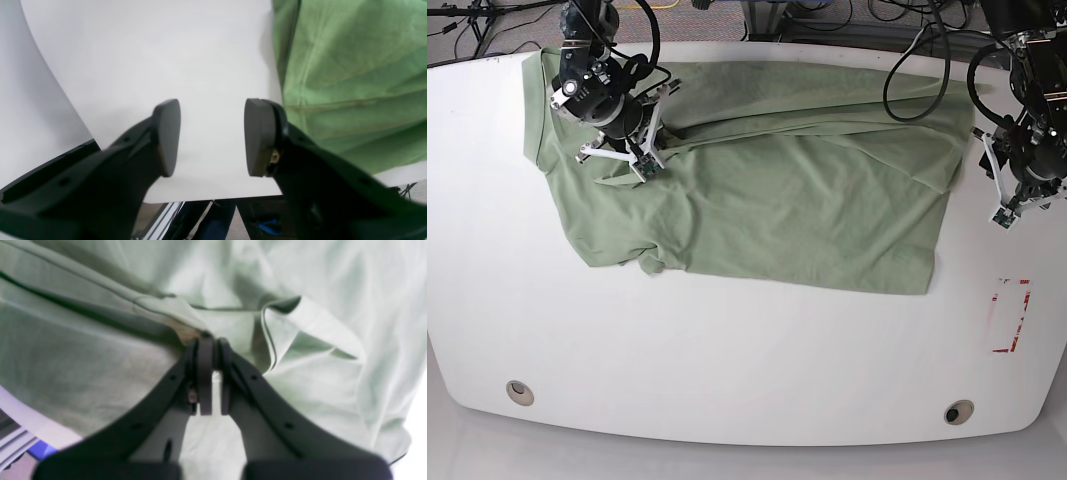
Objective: Fold the T-shirt properly
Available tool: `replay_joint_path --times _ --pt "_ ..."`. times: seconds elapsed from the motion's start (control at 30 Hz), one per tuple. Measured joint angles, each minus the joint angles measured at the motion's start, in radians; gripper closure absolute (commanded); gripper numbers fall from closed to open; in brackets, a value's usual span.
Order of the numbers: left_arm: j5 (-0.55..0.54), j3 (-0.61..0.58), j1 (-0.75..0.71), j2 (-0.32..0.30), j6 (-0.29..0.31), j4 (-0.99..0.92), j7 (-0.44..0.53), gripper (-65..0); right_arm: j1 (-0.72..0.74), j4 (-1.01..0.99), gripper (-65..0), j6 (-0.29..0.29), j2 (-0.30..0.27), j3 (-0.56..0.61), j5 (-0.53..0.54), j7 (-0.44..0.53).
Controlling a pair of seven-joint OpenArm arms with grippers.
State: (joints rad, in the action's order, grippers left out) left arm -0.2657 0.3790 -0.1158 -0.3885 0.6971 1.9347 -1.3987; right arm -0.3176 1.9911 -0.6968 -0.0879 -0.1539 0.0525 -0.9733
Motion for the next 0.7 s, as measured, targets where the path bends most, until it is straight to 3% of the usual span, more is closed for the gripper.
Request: replay_joint_path --times 0.3,0.47,0.57,0.6,0.63,0.7 --pt "0.0 0.0 -0.023 0.0 0.0 -0.001 0.0 -28.7 0.092 0.003 -2.1 0.0 0.006 0.133 -0.001 -0.003" --pt "0.0 0.0 -0.039 0.0 0.0 -0.001 0.0 -28.7 0.138 0.003 -2.5 -0.003 0.008 0.133 -0.004 -0.001" --pt "-0.001 0.0 -0.05 0.002 0.0 -0.001 0.0 -28.7 0.164 -0.003 -8.7 -0.003 0.005 0.129 -0.004 -0.005" --pt "-0.003 0.0 -0.05 0.002 0.0 -0.001 0.0 -28.7 0.171 -0.006 -15.1 -0.003 0.003 0.129 -0.005 -0.004" --pt "-0.004 0.0 -0.05 0.002 0.0 -0.001 0.0 -28.7 0.178 -0.011 -17.1 -0.003 0.003 0.129 -0.005 -0.007" --pt "-0.004 0.0 -0.048 0.001 0.0 -0.001 0.0 -28.7 0.188 -0.016 -30.0 -0.003 -0.001 0.129 -0.004 -0.007"
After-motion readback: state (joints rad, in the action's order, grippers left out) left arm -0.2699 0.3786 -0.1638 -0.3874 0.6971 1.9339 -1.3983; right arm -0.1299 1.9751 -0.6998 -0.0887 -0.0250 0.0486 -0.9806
